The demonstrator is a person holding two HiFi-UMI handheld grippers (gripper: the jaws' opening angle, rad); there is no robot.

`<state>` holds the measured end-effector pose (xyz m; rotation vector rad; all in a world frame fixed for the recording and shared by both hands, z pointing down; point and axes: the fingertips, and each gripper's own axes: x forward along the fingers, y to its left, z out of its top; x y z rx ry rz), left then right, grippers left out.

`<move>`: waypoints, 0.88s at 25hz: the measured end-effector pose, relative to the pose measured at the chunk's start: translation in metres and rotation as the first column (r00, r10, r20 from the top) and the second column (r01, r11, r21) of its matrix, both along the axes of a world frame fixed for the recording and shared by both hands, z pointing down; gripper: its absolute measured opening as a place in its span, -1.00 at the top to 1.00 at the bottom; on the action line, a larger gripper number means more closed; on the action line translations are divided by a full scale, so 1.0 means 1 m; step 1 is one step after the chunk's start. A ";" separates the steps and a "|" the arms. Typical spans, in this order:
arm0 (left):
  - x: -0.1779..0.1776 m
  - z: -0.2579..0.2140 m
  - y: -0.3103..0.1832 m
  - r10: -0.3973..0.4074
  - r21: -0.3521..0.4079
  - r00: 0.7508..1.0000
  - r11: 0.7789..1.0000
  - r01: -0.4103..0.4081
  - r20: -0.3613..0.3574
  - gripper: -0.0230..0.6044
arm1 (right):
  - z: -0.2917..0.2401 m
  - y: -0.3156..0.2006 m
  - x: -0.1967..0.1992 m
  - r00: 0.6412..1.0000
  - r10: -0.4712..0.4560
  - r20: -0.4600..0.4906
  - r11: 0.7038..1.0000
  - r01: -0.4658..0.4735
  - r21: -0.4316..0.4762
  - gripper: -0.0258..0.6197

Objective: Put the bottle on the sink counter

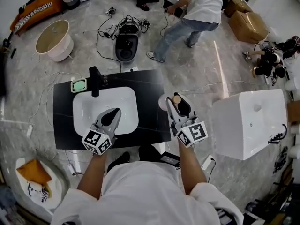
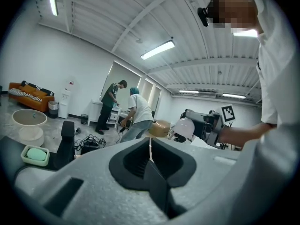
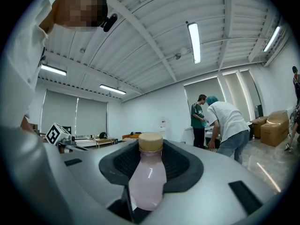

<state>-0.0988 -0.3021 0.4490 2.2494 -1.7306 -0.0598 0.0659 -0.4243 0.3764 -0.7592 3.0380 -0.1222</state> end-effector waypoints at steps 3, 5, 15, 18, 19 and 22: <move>-0.001 0.002 -0.015 -0.033 -0.008 0.999 0.999 0.033 0.004 0.84 | 0.005 -0.025 -0.008 1.000 -0.028 -0.007 1.000 0.028 0.008 0.47; -0.001 0.005 -0.025 -0.053 -0.015 0.999 0.998 0.053 0.007 0.85 | 0.008 -0.041 -0.014 0.999 -0.046 -0.003 0.999 0.046 0.008 0.47; 0.004 0.025 -0.062 -0.117 -0.049 0.992 0.992 0.119 0.036 0.85 | 0.038 -0.100 -0.046 0.992 -0.127 0.015 0.992 0.127 -0.013 0.47; -0.001 0.040 -0.067 -0.119 -0.065 0.992 0.991 0.121 0.033 0.84 | 0.053 -0.110 -0.064 0.990 -0.137 0.019 0.990 0.137 -0.026 0.47; -0.004 0.046 -0.069 -0.121 -0.069 0.992 0.990 0.123 0.030 0.84 | 0.059 -0.112 -0.071 0.990 -0.140 0.017 0.990 0.141 -0.027 0.47; -0.015 0.063 -0.073 -0.132 -0.076 0.991 0.988 0.133 0.021 0.84 | 0.075 -0.121 -0.093 0.989 -0.150 0.008 0.989 0.150 -0.020 0.47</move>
